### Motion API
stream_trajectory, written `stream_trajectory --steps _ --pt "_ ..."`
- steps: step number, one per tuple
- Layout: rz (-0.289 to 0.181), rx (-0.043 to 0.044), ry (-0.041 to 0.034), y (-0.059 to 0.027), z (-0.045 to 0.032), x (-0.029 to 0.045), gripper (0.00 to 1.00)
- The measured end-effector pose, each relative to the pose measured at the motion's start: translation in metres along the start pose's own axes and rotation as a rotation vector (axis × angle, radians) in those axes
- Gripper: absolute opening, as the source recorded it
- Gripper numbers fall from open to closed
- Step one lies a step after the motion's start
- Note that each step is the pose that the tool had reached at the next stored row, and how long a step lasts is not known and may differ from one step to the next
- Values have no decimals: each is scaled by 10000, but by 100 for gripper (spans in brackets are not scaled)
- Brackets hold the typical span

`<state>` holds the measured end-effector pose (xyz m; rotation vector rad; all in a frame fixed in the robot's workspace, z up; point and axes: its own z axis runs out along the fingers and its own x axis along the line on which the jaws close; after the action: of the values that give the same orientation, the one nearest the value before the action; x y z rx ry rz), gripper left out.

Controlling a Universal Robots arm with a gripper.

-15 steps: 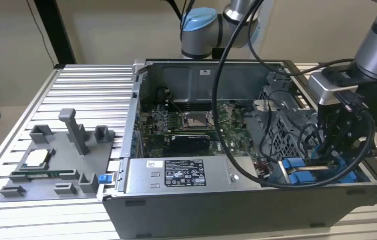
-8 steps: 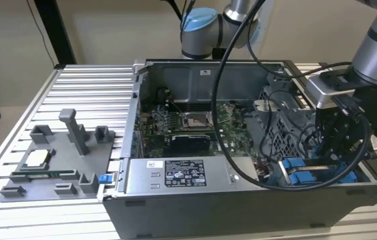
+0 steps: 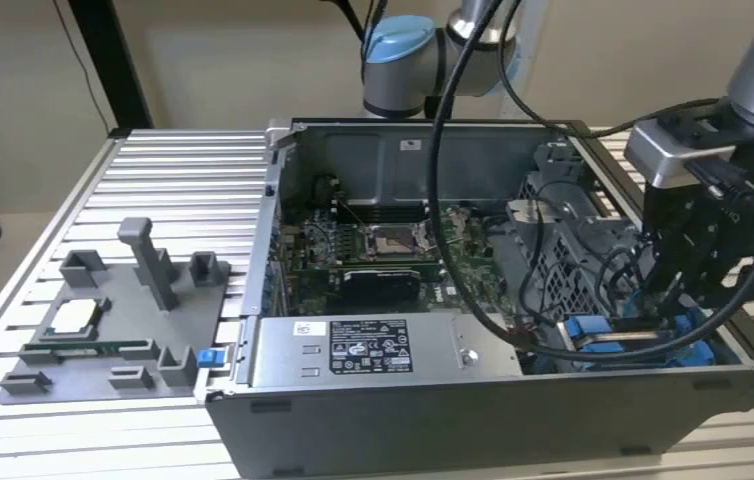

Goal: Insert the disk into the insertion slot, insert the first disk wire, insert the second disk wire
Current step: 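Insert the first disk wire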

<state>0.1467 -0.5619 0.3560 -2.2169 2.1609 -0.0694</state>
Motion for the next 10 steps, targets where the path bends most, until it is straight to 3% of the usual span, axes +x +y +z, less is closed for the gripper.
stream_trajectory --steps 5,10 --pt "-1 0 0 -11 -167 0 100" --pt "-1 0 0 -16 -246 0 100"
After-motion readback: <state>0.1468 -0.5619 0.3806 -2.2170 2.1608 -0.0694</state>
